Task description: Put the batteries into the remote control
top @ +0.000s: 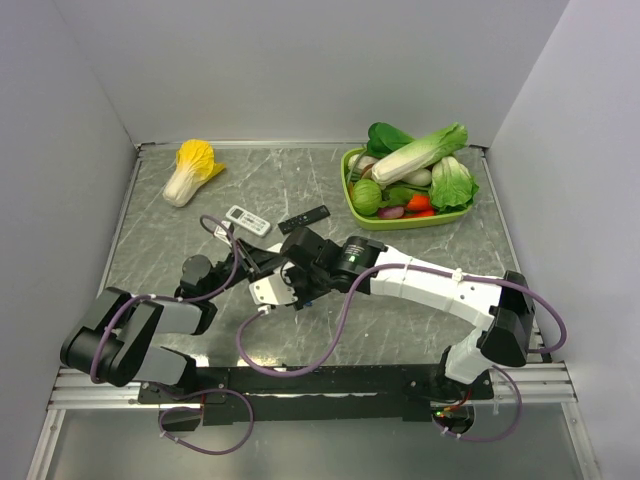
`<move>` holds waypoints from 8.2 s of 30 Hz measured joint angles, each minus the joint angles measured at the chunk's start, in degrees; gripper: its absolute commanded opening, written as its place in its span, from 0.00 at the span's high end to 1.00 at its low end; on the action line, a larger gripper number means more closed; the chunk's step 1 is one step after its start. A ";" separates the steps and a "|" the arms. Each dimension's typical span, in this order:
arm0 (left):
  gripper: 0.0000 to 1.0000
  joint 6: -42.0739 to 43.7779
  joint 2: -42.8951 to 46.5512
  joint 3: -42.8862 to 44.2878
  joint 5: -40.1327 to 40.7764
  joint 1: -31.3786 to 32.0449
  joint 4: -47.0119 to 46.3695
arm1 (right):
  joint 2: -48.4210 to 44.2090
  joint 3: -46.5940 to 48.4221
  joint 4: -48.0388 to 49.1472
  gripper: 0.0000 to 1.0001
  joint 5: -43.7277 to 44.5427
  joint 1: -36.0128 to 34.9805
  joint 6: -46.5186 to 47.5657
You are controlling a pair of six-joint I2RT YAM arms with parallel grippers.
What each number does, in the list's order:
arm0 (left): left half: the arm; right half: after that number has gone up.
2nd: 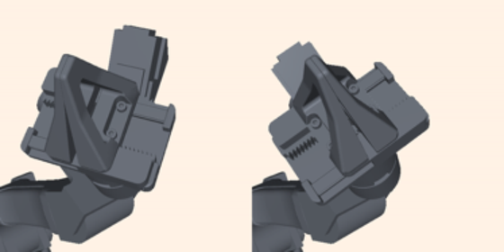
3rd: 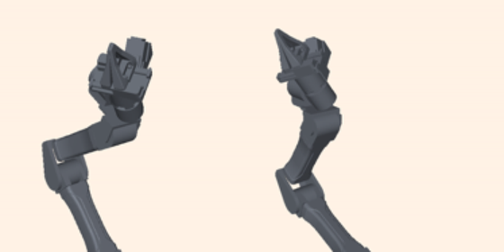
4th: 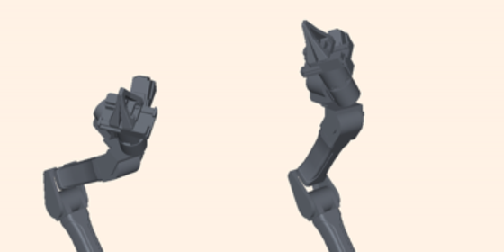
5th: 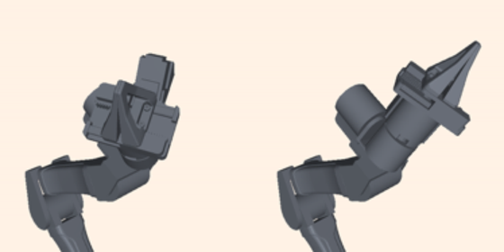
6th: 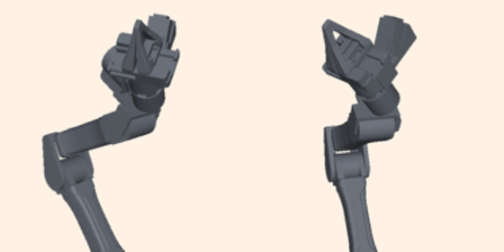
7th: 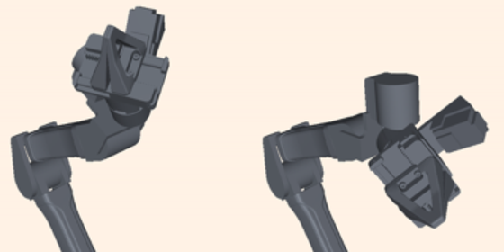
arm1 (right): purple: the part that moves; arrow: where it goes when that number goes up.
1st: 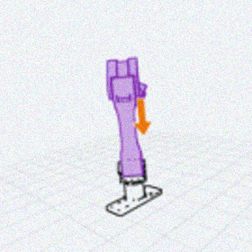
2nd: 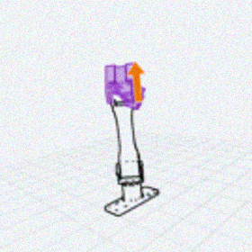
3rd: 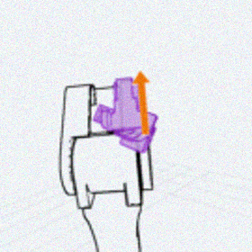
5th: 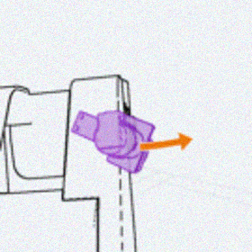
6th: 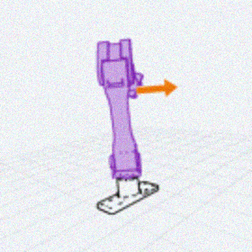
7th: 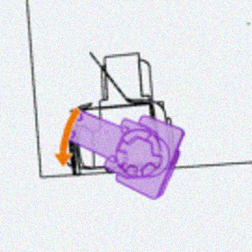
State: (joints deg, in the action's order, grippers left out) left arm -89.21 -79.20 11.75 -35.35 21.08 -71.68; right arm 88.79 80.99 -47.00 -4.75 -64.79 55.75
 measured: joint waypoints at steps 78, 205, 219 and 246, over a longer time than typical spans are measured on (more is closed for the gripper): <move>0.99 3.43 6.67 0.11 -1.16 0.15 -1.66 | -22.86 -42.86 65.48 0.40 -33.40 24.26 -89.46; 0.98 10.49 26.29 -1.22 17.90 0.87 1.64 | -17.92 -41.05 78.42 0.25 -28.15 22.25 -104.61; 0.98 10.03 26.27 -1.22 20.50 0.96 2.32 | -12.81 -40.81 85.05 0.56 -30.95 21.62 -107.65; 0.10 17.81 31.58 2.23 3.61 -8.39 20.68 | -17.16 -37.70 74.27 1.00 -41.88 29.86 -100.78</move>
State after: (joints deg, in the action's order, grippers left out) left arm -71.40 -47.62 13.98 -31.75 12.69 -51.00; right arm 71.64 43.29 27.27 -46.63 -34.94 -45.04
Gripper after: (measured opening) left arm 0.883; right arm 0.194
